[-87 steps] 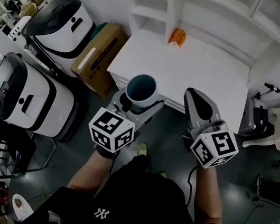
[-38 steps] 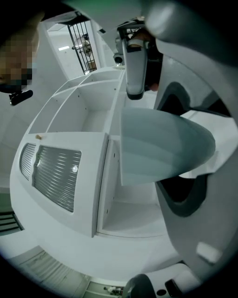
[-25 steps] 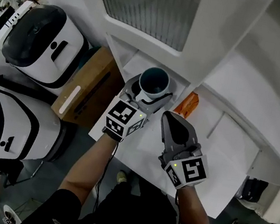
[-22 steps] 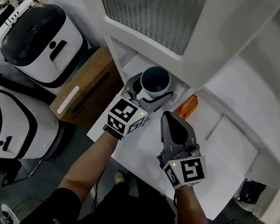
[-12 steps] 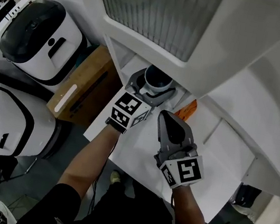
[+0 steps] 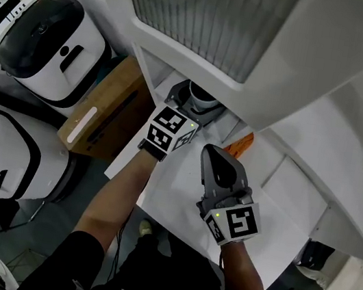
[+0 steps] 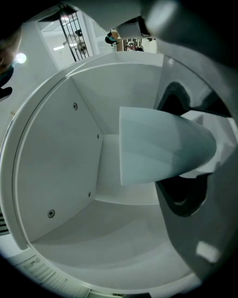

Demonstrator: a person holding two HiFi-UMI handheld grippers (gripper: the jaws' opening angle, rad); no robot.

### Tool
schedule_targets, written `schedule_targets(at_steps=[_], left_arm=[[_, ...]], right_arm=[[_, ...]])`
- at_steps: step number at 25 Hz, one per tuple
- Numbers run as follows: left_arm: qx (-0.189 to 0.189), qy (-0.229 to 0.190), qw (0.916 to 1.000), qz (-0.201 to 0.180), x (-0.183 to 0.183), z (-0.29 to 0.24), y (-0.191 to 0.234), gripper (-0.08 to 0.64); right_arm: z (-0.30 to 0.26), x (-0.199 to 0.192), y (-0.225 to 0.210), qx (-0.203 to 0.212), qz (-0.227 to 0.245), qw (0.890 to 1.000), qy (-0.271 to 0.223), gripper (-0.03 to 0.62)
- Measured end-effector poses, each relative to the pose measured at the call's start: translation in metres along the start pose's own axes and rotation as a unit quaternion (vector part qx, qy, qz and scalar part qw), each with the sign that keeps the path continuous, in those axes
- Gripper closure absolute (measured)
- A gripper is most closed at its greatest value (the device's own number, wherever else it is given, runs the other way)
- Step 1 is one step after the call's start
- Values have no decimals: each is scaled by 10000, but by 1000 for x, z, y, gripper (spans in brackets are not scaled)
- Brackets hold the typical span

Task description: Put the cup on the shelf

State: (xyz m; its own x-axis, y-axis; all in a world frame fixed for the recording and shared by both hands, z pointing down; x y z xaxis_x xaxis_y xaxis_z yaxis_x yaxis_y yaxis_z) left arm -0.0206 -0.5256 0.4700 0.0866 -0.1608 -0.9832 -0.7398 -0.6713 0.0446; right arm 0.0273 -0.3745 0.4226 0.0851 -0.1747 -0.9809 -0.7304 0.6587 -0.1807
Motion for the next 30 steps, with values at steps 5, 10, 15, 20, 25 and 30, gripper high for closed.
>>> schedule_targets(at_steps=[5, 10, 15, 20, 25, 30], left_arm=[[15, 112, 9999, 7, -7, -8, 5, 184], [-5, 104, 9999, -19, -7, -14, 8, 184], [-86, 38, 9998, -187, -8, -18, 8, 184], [-225, -20, 9994, -261, -5, -18, 5, 158], [-256, -11, 9993, -275, -6, -13, 2, 152], [-230, 12, 9996, -187, -10, 1, 0, 152]], right_arm=[[-7, -3, -2, 4, -35, 10000, -7, 580], [-14, -5, -2, 27, -41, 10000, 56, 580], [-15, -5, -3, 33, -45, 10000, -16, 580], [-12, -3, -6, -29, -68, 10000, -11, 580], [-12, 1, -2, -45, -110, 9999, -79, 580], [-5, -4, -1, -73, -81, 9999, 14, 580]])
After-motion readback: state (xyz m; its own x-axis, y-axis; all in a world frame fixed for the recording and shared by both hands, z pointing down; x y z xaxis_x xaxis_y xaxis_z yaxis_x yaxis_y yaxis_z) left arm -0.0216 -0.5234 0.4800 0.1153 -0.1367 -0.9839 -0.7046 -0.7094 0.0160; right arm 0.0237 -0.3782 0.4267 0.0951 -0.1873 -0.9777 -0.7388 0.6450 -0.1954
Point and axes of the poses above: the fingertips, and each gripper's own axes: z backward along the fingers, y to its left, x out of its top, the point moved 3 cm from there along z, backward along the fingers, and after that the axes turned 1 degree about -x, right-handed, at the moved point
